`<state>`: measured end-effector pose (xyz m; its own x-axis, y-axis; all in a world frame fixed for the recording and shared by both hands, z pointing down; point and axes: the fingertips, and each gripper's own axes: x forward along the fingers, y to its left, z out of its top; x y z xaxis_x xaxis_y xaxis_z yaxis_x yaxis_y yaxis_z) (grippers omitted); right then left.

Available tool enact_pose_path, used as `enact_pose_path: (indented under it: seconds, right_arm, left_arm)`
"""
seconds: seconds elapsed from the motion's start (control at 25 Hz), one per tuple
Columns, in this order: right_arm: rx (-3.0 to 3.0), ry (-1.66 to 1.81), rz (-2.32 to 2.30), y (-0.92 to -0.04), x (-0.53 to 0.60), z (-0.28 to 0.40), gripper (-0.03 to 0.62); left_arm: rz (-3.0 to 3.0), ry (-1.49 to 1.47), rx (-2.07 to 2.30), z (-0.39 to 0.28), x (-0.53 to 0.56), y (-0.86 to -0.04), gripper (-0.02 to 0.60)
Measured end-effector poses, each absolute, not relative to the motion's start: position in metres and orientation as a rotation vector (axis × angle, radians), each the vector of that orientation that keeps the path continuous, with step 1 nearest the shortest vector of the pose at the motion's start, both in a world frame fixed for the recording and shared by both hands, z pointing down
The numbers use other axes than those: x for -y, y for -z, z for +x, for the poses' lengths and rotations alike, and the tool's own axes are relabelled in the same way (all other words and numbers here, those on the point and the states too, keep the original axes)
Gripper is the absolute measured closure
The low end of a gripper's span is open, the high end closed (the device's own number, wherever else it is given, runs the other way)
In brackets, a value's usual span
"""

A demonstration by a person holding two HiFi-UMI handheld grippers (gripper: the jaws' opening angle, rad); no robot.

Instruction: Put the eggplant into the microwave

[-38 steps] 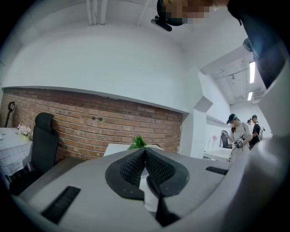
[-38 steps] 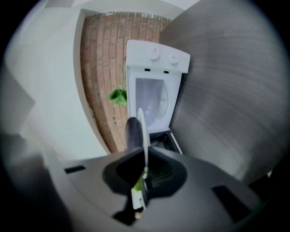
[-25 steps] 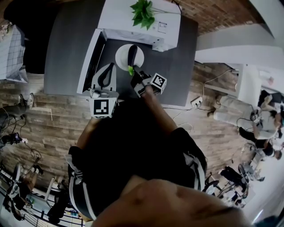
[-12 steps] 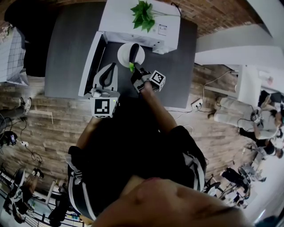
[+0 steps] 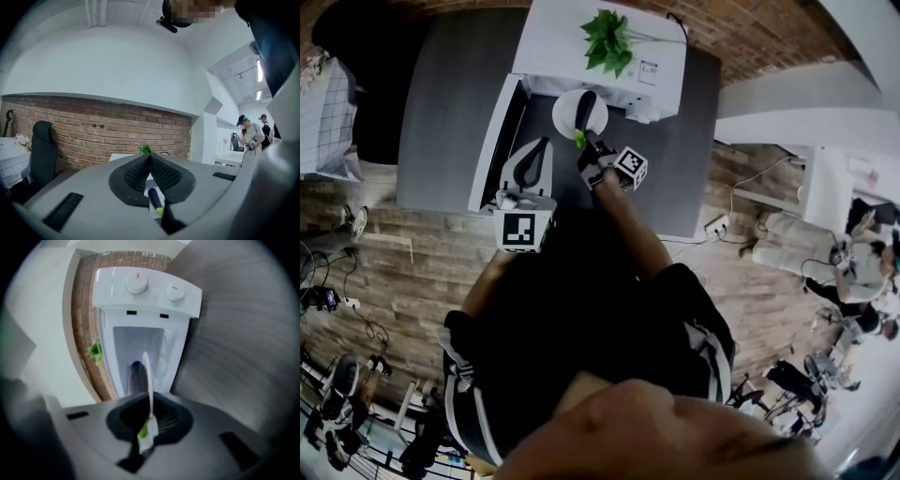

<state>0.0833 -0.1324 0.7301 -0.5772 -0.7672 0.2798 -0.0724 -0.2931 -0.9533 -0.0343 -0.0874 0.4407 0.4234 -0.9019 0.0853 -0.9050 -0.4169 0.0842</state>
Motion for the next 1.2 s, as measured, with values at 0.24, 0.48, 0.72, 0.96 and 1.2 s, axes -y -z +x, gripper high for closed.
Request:
enact_pose_path:
  seconds: [0.24,0.48,0.72,0.96,1.2]
  right_arm:
    - [-1.477,1.885,-1.080,-0.743,0.148,0.087,0.556]
    - [-1.455,1.856,-1.096,-0.760,0.166,0.091,0.556]
    - [-1.430,1.849,-1.106,-0.777,0.181,0.093,0.556]
    - [-1.415,1.854,-1.112,-0.790,0.191,0.092,0.556]
    - [-1.397,1.865,-1.109,-0.798,0.200,0.090,0.556]
  left_arm:
    - [2.543,-0.046,1.622,-0.034,0.095,-0.444,0.546]
    - [2.544,-0.054,1.608,-0.030,0.100,-0.448,0.546]
    - [2.532,-0.083,1.594,-0.029,0.105,-0.457,0.546]
    - [2.525,-0.079,1.595,-0.029,0.112,-0.459,0.546]
    - [2.523,-0.091,1.583,-0.026,0.121,-0.464,0.546]
